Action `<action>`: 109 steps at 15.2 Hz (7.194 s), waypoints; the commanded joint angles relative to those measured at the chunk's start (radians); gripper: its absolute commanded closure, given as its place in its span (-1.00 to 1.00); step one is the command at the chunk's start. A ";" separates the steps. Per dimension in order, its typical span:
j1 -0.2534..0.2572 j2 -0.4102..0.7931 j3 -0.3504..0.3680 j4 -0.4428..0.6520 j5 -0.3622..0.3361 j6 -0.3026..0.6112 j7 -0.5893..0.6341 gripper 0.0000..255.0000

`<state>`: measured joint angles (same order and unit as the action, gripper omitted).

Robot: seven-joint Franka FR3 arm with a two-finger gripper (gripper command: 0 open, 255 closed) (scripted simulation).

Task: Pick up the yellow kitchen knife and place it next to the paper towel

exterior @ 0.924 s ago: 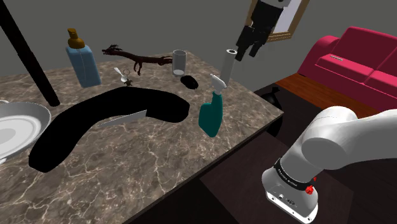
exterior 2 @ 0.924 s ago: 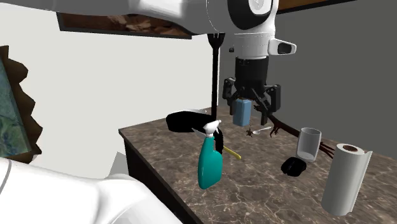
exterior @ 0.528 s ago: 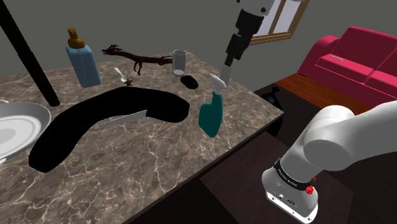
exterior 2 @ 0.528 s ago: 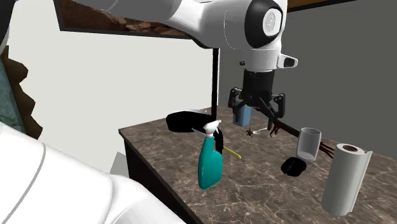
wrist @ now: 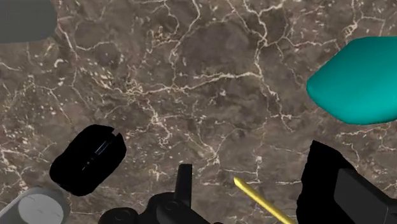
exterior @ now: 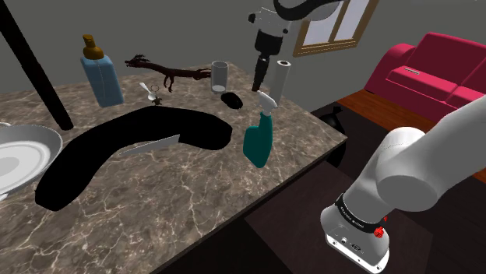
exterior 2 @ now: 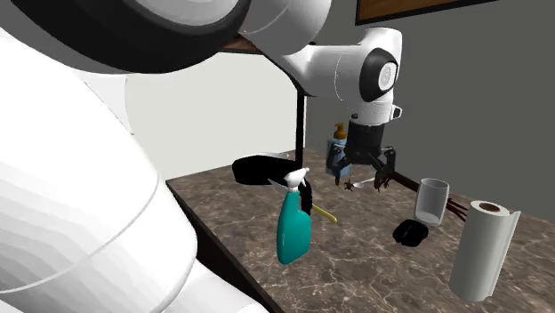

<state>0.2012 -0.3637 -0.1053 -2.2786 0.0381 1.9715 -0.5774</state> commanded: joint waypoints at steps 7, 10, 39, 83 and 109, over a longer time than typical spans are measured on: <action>0.095 0.289 0.006 0.139 0.031 0.103 -0.359 -1.00; 0.119 0.381 0.027 0.188 0.037 0.131 -0.479 -1.00; 0.169 0.593 0.084 0.232 0.032 0.268 -0.704 1.00; 0.168 0.437 0.080 0.590 0.014 -0.245 -0.674 1.00; 0.058 0.173 -0.036 0.467 -0.024 -0.393 -0.888 1.00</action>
<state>0.2703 -0.1674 -0.1283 -1.7891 0.0200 1.5795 -1.4412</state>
